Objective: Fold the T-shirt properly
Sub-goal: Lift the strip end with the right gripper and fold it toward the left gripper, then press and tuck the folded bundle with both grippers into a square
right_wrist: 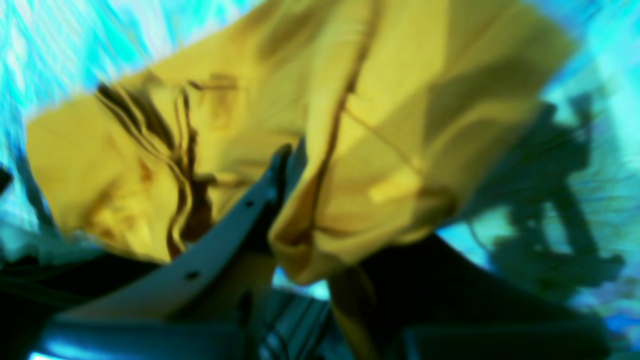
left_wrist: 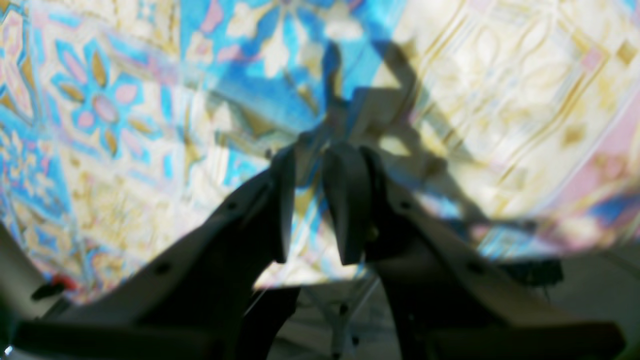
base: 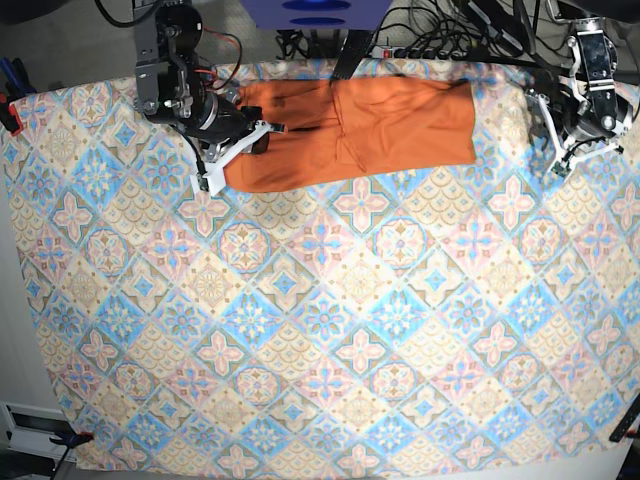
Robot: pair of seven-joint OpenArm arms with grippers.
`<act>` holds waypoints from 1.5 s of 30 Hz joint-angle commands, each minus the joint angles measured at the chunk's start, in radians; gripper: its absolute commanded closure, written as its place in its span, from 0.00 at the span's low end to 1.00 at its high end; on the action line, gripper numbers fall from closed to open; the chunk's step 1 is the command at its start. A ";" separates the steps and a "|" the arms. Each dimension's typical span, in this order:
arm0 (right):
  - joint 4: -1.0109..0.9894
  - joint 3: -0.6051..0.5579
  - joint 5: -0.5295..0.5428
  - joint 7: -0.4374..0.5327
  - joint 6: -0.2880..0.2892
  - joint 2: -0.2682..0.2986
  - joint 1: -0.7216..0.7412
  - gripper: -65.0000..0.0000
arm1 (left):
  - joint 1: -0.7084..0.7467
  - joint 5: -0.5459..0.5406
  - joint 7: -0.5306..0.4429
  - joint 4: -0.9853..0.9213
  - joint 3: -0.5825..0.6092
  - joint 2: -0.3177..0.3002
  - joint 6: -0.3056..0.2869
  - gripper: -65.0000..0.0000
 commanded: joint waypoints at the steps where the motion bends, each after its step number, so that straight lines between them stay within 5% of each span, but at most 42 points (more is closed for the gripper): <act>1: 0.018 0.003 0.006 -0.004 -0.020 0.004 0.029 0.90 | -0.005 -0.007 -0.015 0.017 0.005 -0.010 -0.006 0.77; 8: 0.011 0.028 -0.001 -0.137 -0.153 0.006 0.139 0.90 | -0.028 -0.007 -0.013 0.013 0.045 -0.007 -0.006 0.77; 17: 0.034 0.105 0.003 -0.282 -0.162 0.006 0.207 0.90 | -0.030 -0.010 -0.016 0.013 0.071 -0.006 -0.006 0.77; 28: 0.054 -0.106 0.004 -0.298 -0.162 0.034 0.228 0.90 | -0.090 -0.018 0.022 0.013 0.248 0.050 -0.006 0.87; 39: 0.090 -0.377 0.093 -0.237 -0.162 0.138 0.277 0.90 | -0.119 -0.015 0.050 0.013 0.262 0.071 -0.006 0.87; 45: 0.090 -0.466 0.130 -0.209 -0.162 0.146 0.331 0.90 | -0.119 -0.017 0.053 0.013 0.318 0.094 -0.006 0.87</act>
